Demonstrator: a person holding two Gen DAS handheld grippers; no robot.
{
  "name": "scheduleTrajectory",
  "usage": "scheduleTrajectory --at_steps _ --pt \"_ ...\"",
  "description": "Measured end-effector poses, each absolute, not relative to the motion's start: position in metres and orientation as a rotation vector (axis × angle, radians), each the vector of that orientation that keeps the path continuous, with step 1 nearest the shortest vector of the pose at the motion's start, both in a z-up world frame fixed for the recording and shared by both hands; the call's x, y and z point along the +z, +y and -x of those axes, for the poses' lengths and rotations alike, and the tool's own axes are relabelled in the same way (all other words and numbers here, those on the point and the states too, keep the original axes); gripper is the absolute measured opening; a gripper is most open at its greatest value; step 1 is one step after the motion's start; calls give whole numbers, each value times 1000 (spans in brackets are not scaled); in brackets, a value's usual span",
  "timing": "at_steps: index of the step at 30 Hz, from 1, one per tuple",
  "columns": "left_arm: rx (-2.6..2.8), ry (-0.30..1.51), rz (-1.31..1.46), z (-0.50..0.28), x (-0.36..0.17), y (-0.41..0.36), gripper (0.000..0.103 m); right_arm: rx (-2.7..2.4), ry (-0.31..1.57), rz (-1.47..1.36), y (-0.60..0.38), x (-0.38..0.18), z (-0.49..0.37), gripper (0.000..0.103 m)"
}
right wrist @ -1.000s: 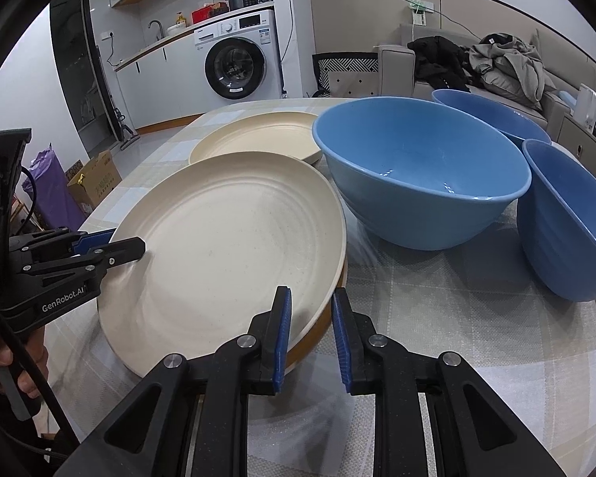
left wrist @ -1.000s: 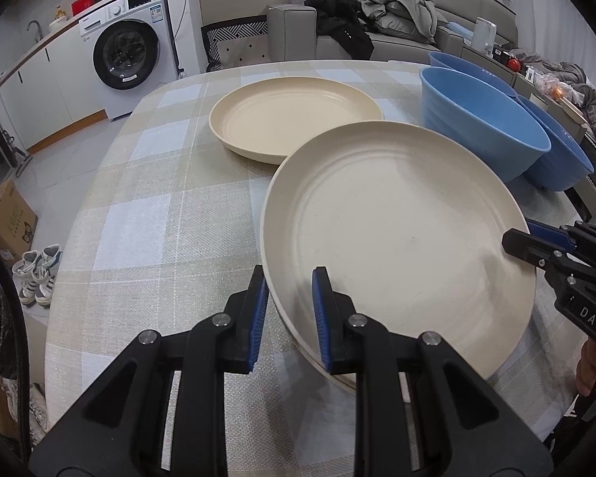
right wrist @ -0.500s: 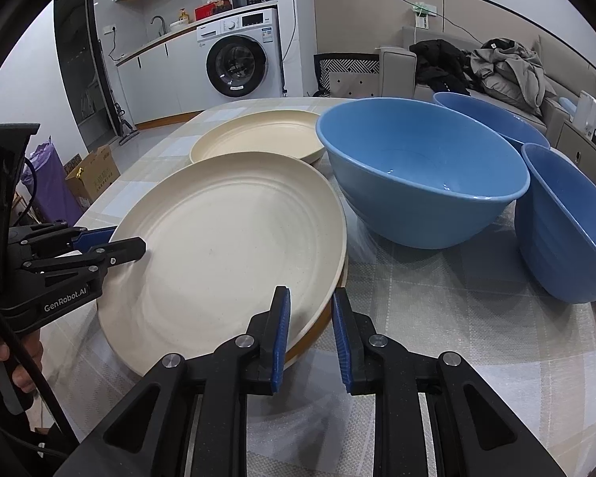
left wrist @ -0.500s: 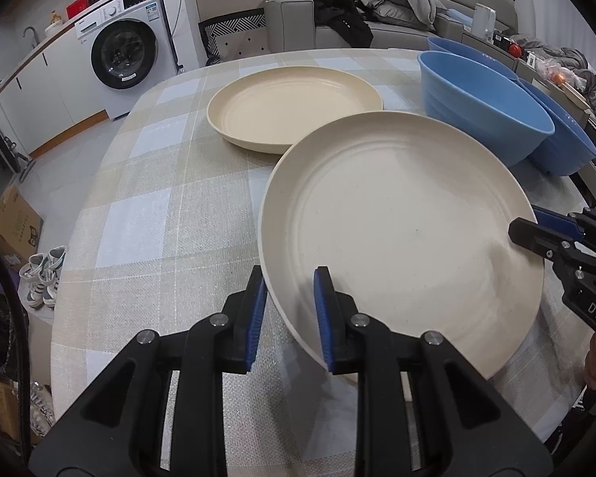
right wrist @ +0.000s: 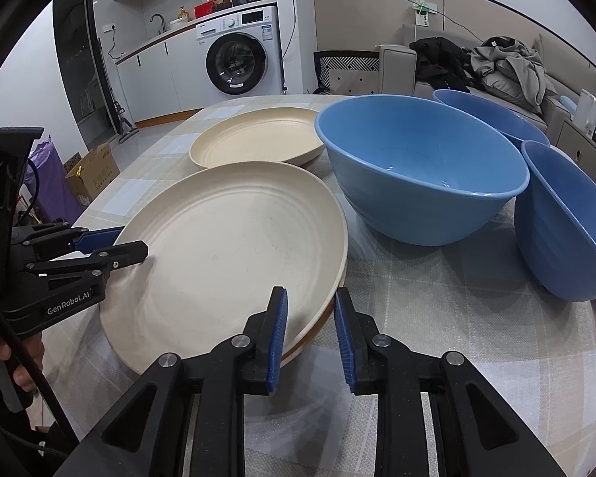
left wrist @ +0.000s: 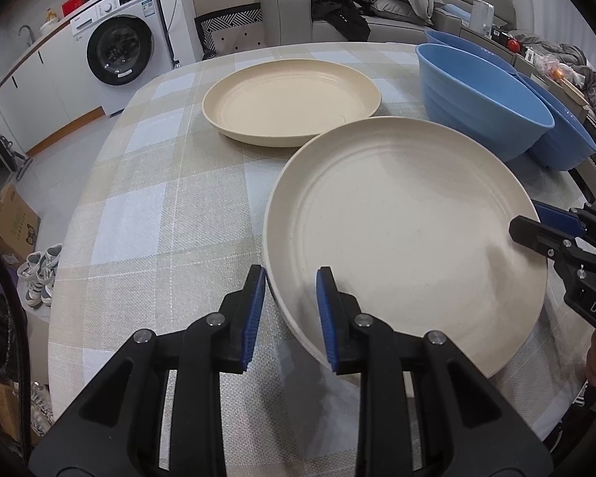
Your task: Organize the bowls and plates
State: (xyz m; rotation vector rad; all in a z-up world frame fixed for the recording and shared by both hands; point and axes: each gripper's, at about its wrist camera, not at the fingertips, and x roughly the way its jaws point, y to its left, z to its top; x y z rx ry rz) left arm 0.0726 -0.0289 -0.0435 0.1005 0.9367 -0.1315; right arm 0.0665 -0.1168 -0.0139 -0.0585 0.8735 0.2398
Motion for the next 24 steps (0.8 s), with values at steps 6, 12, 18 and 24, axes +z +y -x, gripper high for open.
scheduleTrajectory --at_steps 6,12,18,24 --pt "-141 952 -76 -74 -43 -24 27 238 871 56 -118 -13 -66 29" --pt "-133 926 -22 -71 -29 -14 63 245 836 51 -120 1 -61 41" --pt "-134 863 27 -64 -4 -2 82 256 778 21 -124 22 -54 82" --pt "-112 837 67 -57 16 7 103 231 736 22 -123 38 -54 97"
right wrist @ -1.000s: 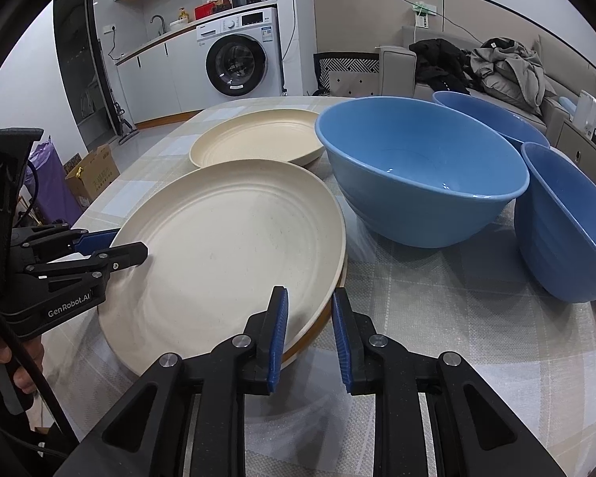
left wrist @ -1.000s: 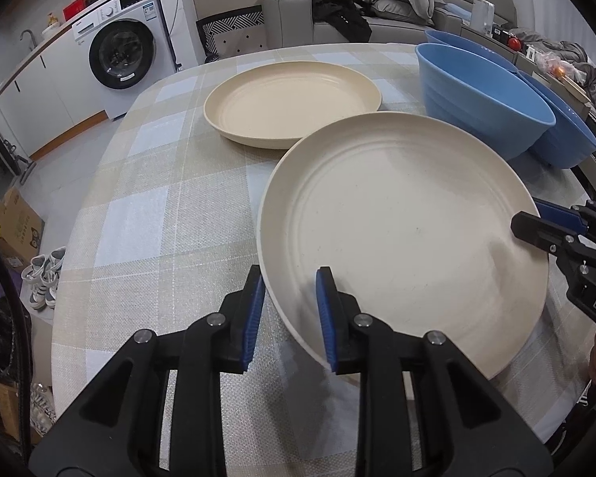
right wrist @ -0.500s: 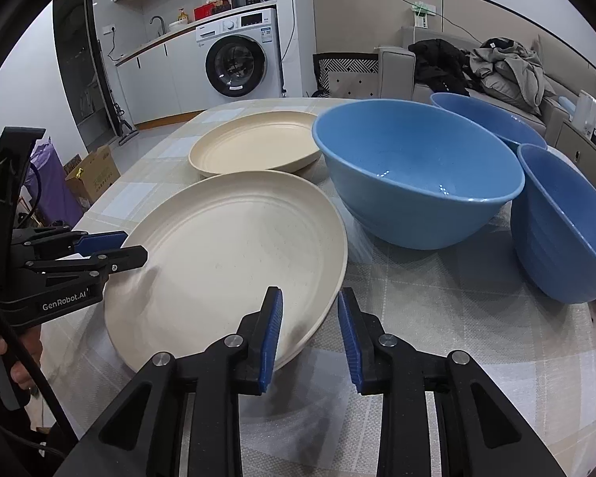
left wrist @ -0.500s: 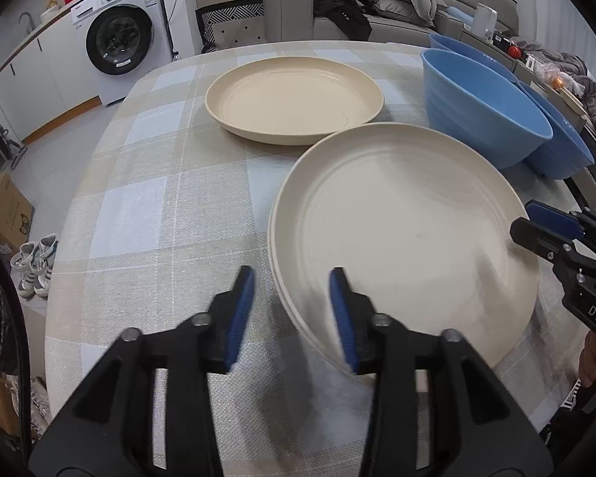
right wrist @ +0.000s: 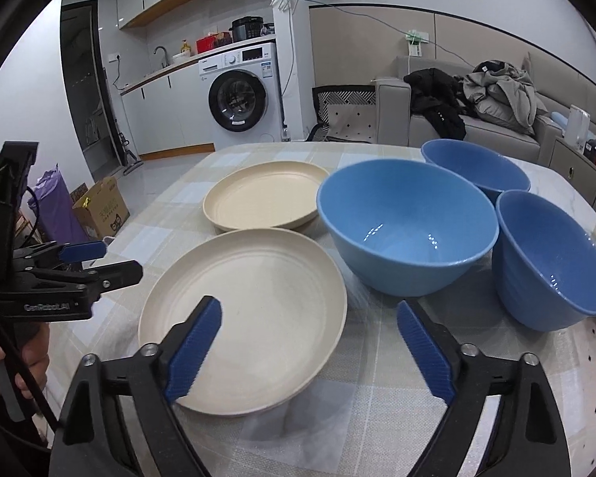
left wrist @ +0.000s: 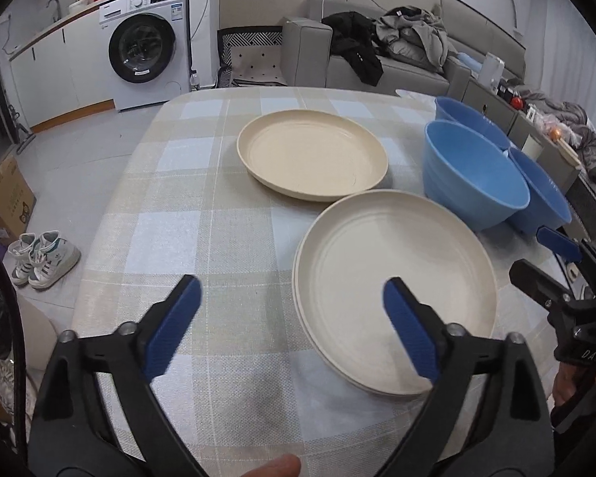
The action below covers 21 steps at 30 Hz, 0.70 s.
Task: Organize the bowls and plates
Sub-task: 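Open both tools and pull them back from the plate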
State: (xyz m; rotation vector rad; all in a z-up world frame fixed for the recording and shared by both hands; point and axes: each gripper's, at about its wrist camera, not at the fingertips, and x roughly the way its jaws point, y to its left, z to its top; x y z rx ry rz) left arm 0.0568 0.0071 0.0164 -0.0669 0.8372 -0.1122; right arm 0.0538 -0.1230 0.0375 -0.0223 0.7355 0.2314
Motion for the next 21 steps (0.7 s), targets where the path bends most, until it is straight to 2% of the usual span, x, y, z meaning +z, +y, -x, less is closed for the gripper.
scheduleTrajectory --at_steps 21 --pt "-48 759 127 -59 56 34 102 328 653 -26 -112 97 -82 99"
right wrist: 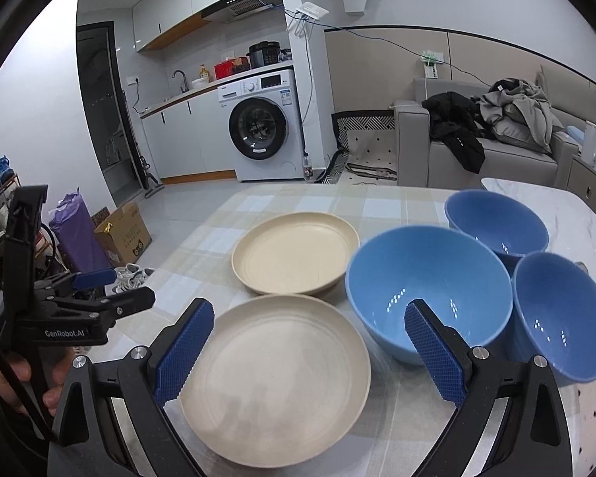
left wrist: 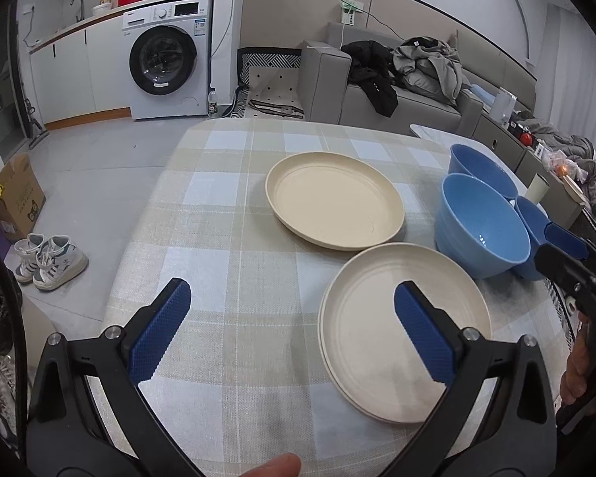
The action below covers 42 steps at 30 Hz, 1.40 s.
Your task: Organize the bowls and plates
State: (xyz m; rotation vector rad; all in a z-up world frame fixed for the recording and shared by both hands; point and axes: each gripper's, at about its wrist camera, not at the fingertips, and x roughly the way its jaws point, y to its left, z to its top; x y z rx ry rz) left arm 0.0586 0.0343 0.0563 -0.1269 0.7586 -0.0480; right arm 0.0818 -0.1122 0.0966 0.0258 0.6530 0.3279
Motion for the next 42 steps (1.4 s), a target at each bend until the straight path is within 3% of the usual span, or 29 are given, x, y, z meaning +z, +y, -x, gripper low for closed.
scheduleTrajectory --at_steps 19,42 --pt "-16 724 163 -96 100 40 102 379 645 -99 -126 172 -154 99" --pt "31 881 226 -202 37 45 100 418 825 22 -103 115 -255 98"
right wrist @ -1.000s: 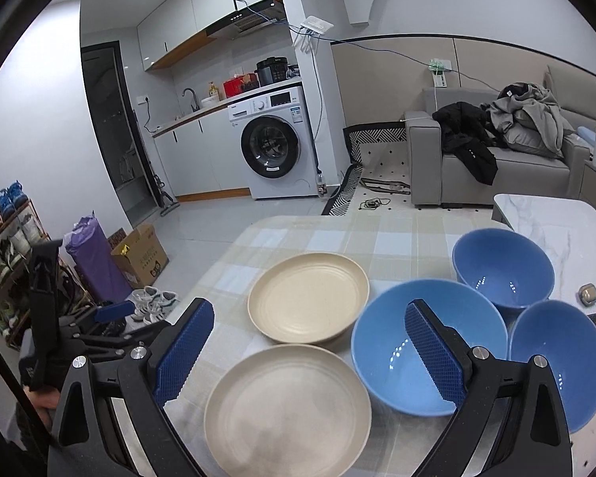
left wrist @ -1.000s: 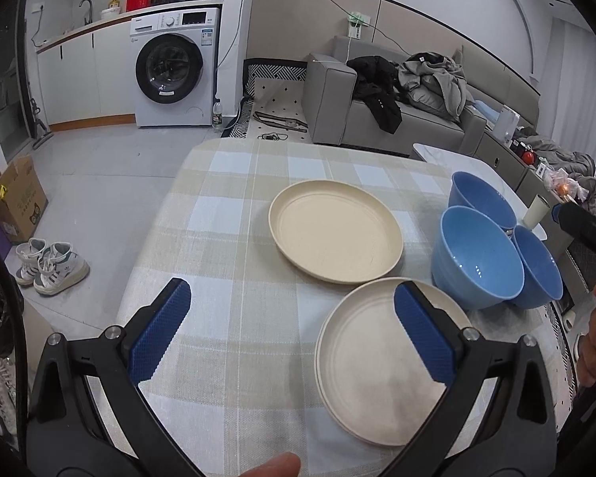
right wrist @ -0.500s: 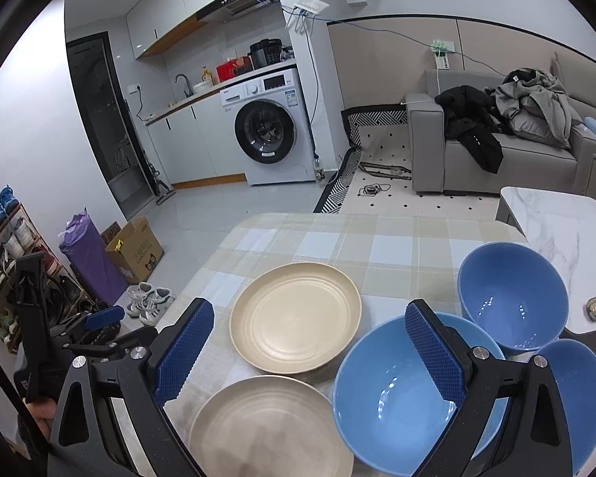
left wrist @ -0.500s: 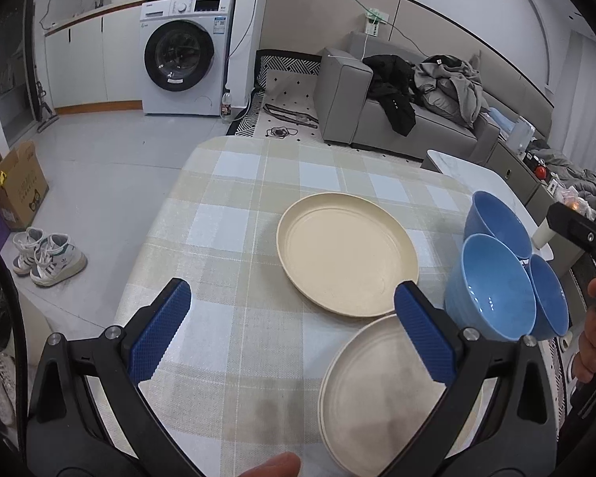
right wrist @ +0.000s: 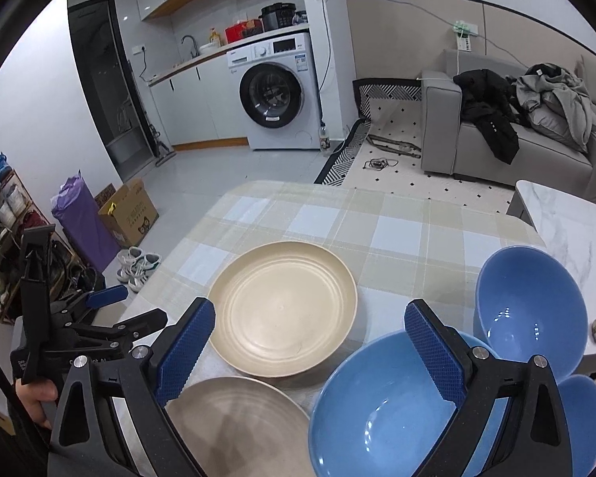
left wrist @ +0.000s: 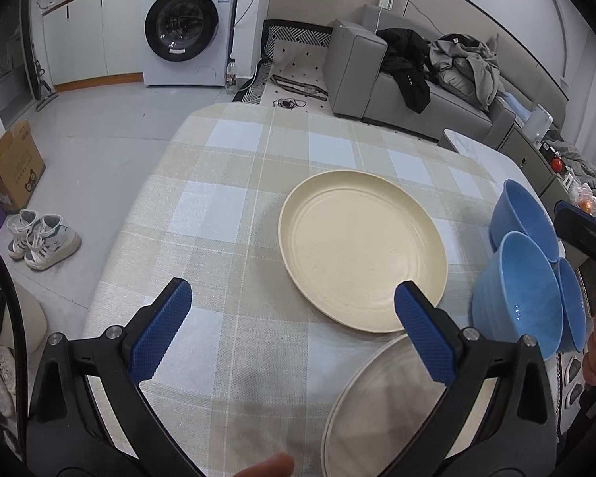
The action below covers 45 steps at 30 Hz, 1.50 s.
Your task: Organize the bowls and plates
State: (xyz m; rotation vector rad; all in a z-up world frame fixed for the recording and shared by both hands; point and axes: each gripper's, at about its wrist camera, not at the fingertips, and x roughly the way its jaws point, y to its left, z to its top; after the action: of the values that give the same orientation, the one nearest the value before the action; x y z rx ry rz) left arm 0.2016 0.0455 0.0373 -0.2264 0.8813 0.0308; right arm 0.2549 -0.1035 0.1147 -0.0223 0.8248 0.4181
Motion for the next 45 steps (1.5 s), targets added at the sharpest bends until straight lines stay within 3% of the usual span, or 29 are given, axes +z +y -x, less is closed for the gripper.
scheduleTrajectory --at_steps 2,4,6,16,22,45 --pt "32 897 231 -209 30 45 98 412 841 26 -104 110 -266 97" --pt "22 911 238 -215 23 45 94 407 860 25 -104 106 -278 86" --pt "13 923 243 -222 16 45 91 414 898 15 -106 98 -292 82" --pt "18 953 247 -247 -1 44 86 407 1037 98 -97 61 -336 81" --pt "29 965 237 -256 -10 44 84 411 1088 146 -88 43 -351 73" --pt "14 1030 233 -279 -51 44 55 396 1252 319 -52 -13 -378 51"
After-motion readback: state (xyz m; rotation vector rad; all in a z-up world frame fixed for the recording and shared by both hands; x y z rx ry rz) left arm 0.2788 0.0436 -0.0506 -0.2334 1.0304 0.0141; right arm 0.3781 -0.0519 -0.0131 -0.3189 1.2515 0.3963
